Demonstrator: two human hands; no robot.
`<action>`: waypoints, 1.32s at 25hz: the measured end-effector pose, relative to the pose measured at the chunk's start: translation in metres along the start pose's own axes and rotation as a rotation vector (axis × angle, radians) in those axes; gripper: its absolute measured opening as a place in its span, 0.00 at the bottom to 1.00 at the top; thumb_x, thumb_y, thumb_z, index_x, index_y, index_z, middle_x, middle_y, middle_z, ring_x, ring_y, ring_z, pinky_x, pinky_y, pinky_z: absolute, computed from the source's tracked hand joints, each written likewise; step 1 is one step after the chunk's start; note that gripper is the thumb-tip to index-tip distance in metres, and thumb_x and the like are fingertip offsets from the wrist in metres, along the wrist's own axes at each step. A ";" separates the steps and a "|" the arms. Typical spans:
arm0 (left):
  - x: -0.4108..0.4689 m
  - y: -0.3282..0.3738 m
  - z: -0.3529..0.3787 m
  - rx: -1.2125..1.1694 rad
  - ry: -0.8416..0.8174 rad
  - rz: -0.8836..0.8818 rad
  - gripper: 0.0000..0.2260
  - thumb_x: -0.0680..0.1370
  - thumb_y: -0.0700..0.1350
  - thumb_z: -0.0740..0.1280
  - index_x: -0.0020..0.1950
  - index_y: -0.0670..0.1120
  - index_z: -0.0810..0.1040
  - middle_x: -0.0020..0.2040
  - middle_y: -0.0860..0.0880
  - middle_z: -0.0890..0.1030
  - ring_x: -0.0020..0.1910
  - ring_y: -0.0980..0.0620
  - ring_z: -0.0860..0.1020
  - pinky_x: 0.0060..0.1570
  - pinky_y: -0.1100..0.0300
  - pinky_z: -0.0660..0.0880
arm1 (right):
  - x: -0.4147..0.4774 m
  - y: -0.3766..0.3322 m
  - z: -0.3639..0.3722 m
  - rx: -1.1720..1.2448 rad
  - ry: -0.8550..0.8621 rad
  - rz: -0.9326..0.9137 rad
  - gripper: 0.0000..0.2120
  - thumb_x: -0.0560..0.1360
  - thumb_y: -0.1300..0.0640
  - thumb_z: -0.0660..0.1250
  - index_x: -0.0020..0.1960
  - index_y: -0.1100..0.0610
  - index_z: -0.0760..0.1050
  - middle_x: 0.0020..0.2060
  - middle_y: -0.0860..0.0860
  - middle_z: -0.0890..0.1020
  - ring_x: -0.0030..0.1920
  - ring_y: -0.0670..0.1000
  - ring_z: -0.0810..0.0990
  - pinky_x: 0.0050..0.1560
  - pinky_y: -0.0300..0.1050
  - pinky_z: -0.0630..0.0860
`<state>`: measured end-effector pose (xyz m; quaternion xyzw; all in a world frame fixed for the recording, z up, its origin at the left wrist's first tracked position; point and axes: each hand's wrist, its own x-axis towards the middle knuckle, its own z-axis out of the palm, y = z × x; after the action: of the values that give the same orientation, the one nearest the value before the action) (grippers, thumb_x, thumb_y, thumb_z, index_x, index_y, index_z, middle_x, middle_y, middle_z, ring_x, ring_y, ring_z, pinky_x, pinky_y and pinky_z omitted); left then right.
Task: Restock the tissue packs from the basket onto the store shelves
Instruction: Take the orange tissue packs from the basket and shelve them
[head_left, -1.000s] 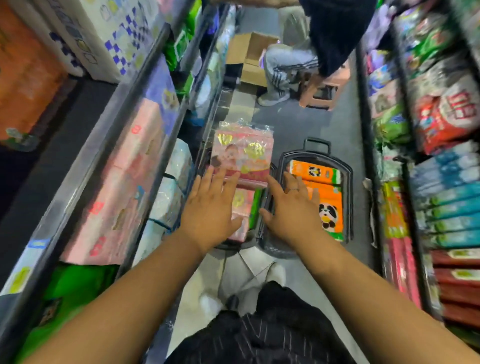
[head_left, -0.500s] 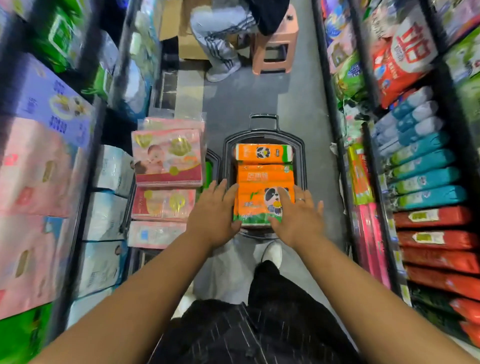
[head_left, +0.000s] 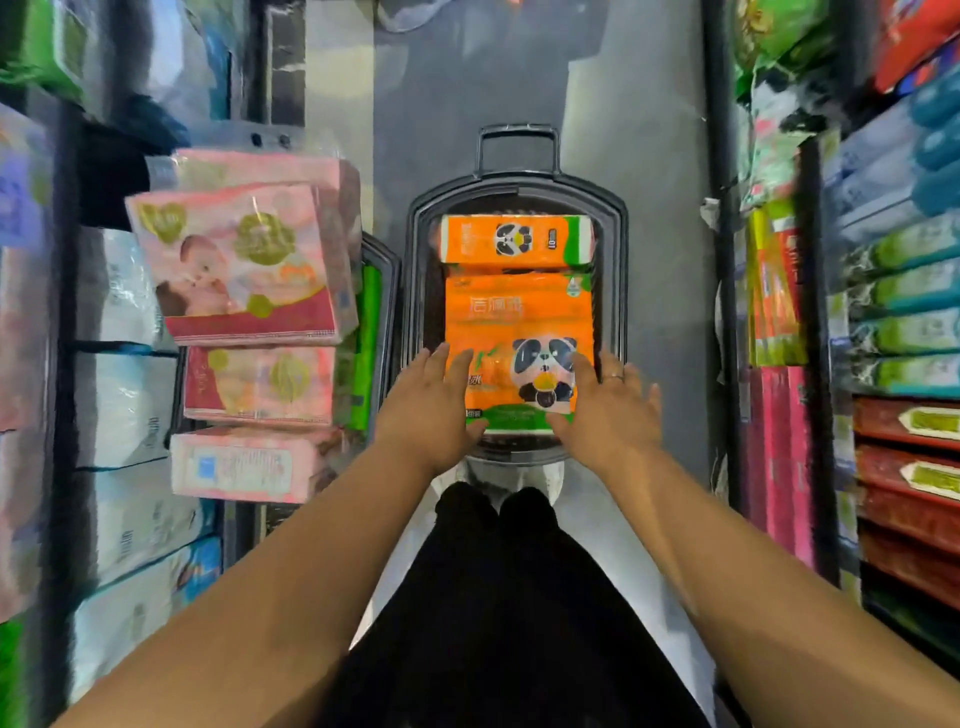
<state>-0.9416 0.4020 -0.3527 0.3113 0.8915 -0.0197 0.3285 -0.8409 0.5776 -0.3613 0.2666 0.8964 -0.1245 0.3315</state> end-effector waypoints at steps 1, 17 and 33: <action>0.016 -0.004 0.012 -0.011 -0.012 -0.016 0.40 0.77 0.62 0.63 0.79 0.47 0.46 0.79 0.42 0.51 0.78 0.42 0.50 0.76 0.48 0.51 | 0.017 0.003 0.011 0.008 -0.003 0.016 0.40 0.76 0.35 0.60 0.79 0.49 0.46 0.78 0.55 0.53 0.76 0.61 0.53 0.72 0.62 0.56; 0.164 -0.049 0.163 -0.757 -0.056 -0.429 0.46 0.67 0.53 0.78 0.75 0.48 0.53 0.70 0.46 0.69 0.67 0.43 0.71 0.66 0.45 0.69 | 0.175 0.021 0.147 0.563 -0.034 0.325 0.58 0.61 0.41 0.80 0.77 0.57 0.49 0.72 0.59 0.67 0.70 0.62 0.67 0.66 0.60 0.70; -0.016 -0.030 0.032 -1.003 0.291 -0.502 0.47 0.60 0.55 0.80 0.72 0.51 0.59 0.65 0.47 0.71 0.64 0.44 0.72 0.63 0.40 0.70 | 0.016 -0.010 0.008 0.804 0.075 0.047 0.51 0.59 0.50 0.83 0.72 0.58 0.58 0.66 0.59 0.67 0.67 0.59 0.67 0.65 0.49 0.67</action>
<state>-0.9306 0.3612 -0.3737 -0.1040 0.8744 0.3710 0.2950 -0.8527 0.5725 -0.3777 0.3997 0.7814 -0.4479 0.1704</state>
